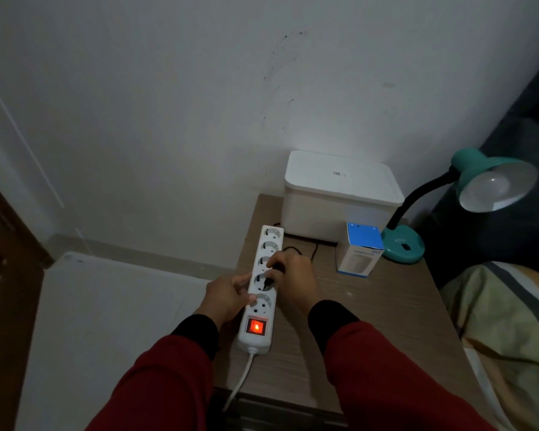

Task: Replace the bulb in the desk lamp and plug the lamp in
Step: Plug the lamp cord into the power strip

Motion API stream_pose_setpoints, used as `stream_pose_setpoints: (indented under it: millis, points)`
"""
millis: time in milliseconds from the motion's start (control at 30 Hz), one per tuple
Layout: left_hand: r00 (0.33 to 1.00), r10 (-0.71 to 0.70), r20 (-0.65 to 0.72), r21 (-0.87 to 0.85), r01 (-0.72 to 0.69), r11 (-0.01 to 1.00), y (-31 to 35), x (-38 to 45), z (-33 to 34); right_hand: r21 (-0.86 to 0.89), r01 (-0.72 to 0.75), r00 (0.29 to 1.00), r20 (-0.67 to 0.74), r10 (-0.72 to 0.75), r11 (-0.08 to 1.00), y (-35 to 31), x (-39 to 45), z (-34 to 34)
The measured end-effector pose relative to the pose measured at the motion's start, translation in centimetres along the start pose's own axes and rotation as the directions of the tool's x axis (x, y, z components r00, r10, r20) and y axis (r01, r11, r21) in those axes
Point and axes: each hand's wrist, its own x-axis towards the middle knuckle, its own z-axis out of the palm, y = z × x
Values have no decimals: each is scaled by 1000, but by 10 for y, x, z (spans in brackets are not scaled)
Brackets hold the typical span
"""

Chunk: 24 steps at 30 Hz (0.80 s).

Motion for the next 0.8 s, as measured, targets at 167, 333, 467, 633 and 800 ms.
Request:
stream_pose_setpoints:
  millis: [167,333,467,633,800]
  points:
    - [1000,14,-3,-3,-14,1000,-1,0,0,35,4,999,-54,-2,999,-1,0,7]
    - [1000,15,1,22,-15,1000,0,0,-1,-37,72,996,-45,-74,997,-1,2,14]
    - [1000,7,0,9,-7,1000,-2,3,-1,-46,66,997,-28,-67,997,2,5,15]
    - [1000,11,3,7,-11,1000,-2,3,0,-45,87,996,6,-87,995,5,4,20]
    - [1000,15,-10,21,-15,1000,-2,3,0,-73,91,996,6,-91,993,7,7,25]
